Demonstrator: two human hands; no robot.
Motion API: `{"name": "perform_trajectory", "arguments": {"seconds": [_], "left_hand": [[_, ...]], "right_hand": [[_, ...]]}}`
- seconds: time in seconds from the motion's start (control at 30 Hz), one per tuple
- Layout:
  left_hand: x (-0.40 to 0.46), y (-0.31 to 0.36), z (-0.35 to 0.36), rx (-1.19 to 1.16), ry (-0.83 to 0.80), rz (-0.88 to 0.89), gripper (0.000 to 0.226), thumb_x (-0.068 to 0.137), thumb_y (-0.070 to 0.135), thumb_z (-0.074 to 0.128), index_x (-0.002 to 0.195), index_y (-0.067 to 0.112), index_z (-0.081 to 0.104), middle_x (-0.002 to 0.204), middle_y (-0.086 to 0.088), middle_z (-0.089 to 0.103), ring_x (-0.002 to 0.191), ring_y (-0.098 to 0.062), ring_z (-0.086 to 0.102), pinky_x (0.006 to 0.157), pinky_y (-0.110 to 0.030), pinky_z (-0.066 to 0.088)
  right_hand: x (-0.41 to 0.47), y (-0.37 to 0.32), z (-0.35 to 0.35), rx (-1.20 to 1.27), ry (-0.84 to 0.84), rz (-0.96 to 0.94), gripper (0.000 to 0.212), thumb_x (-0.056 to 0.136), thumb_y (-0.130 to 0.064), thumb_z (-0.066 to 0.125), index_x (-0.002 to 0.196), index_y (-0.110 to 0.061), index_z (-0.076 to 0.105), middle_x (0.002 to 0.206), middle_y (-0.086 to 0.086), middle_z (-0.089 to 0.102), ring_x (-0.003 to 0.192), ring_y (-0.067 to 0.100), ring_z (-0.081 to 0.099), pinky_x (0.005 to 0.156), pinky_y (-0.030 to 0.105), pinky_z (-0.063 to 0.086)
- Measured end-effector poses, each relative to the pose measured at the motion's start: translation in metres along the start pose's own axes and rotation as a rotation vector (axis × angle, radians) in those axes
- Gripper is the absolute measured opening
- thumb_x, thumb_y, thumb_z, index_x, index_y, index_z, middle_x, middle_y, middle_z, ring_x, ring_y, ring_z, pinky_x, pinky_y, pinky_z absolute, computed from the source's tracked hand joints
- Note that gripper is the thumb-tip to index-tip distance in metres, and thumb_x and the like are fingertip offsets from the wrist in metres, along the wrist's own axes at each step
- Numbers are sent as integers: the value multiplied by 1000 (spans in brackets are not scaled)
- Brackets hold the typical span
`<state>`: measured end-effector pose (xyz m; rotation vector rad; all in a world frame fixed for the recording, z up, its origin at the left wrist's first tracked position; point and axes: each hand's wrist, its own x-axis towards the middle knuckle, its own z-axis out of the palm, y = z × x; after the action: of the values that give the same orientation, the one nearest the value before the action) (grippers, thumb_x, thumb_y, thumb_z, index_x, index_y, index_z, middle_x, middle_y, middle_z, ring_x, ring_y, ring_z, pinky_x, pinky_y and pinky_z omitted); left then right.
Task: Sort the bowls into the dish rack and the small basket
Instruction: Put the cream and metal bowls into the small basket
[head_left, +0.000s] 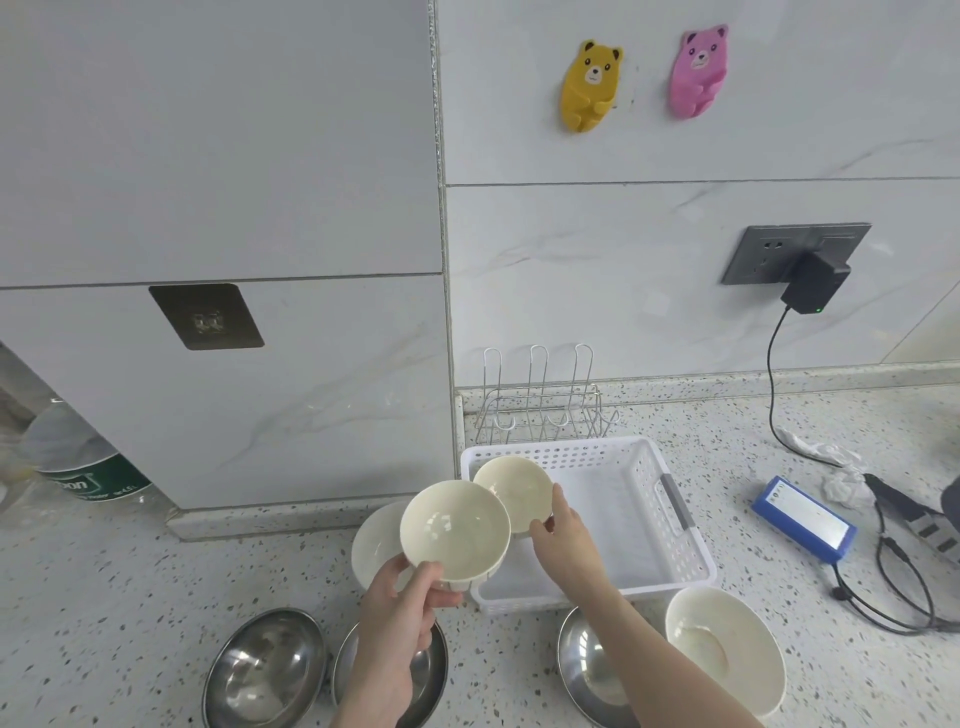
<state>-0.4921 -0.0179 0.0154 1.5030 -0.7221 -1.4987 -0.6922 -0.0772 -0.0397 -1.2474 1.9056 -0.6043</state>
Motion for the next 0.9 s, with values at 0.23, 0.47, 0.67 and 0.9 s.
{"name": "perform_trajectory", "arguments": {"seconds": [0.23,0.47,0.67,0.9], "left_hand": [[9,6,6,96,-6,22,31,89,17,62,121,17,60,75,-20,74,37,-8,31,39,-20,24],[27,9,18,224,-16,37,36,88,23,63,122,17,57,68,-13,74,38,-2,43,51,-27,32],[36,15,36,289,-88,103,17,84,24,65,100,26,60,66,-6,75,46,-4,60,48,-22,38],[52,15,58,381,-121,168,36,88,24,65,119,29,47,80,1,76,70,-7,73,69,-30,49]], "right_hand": [[-8,-3,-1,188,293,38,47,96,-39,38,141,-23,40,96,-6,61,86,12,60,78,36,48],[-15,1,-3,361,88,-252,33,86,-52,40,89,-35,69,61,-6,61,61,8,56,61,32,44],[-15,2,-4,472,52,-264,39,73,-52,55,99,-27,68,60,-7,62,57,5,57,59,25,41],[-8,3,-7,608,194,-149,30,72,-25,50,96,-24,68,58,-11,59,53,0,50,52,16,39]]}}
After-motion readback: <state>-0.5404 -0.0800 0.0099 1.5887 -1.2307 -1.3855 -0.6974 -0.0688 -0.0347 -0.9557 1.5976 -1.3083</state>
